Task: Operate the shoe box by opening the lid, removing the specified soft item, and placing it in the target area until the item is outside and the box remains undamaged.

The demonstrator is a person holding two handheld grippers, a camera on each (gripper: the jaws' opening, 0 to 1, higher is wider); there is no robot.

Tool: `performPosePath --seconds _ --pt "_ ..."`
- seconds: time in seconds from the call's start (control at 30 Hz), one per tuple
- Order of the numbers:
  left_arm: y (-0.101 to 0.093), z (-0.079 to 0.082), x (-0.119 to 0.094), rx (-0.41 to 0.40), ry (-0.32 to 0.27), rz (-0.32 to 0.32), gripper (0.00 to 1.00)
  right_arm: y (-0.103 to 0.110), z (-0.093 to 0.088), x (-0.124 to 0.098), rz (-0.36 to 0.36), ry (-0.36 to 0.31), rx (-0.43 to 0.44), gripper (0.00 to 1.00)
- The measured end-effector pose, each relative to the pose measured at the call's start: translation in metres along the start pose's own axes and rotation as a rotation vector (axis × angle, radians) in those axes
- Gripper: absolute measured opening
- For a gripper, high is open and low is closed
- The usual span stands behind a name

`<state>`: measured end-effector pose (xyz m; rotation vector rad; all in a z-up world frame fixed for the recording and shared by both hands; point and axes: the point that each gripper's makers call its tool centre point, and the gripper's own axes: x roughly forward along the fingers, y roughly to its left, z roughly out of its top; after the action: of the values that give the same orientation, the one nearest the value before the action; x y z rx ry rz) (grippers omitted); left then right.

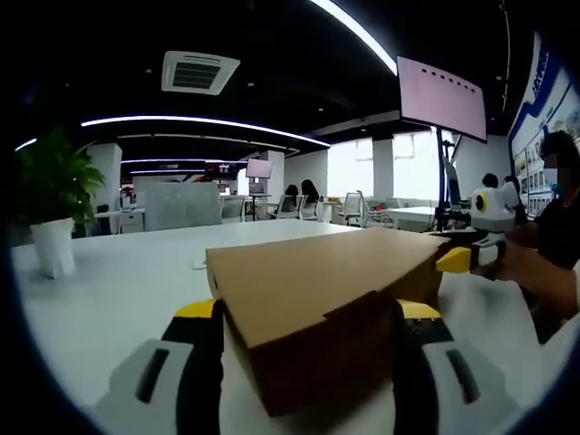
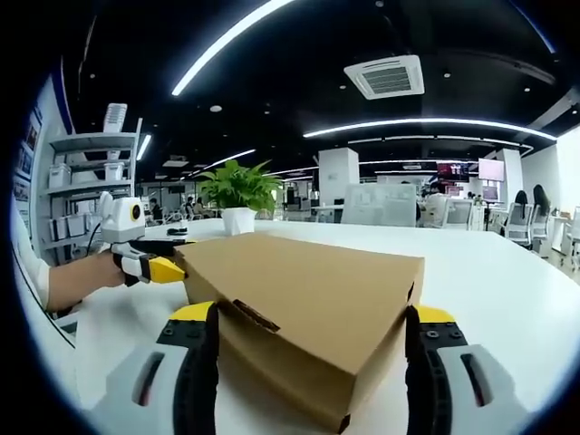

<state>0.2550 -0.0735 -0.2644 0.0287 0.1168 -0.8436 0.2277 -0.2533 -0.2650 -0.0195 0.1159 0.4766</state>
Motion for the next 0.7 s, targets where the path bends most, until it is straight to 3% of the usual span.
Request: performPosePath --seconds 0.4,0.7 --pt "-0.009 -0.002 -0.016 -0.002 -0.002 0.047 0.76 0.009 -0.001 -0.009 0.047 0.000 -0.006 0.86" --pt "-0.005 -0.004 -0.020 0.007 -0.002 0.056 0.75 0.013 0.001 -0.012 0.062 -0.014 -0.008 0.86"
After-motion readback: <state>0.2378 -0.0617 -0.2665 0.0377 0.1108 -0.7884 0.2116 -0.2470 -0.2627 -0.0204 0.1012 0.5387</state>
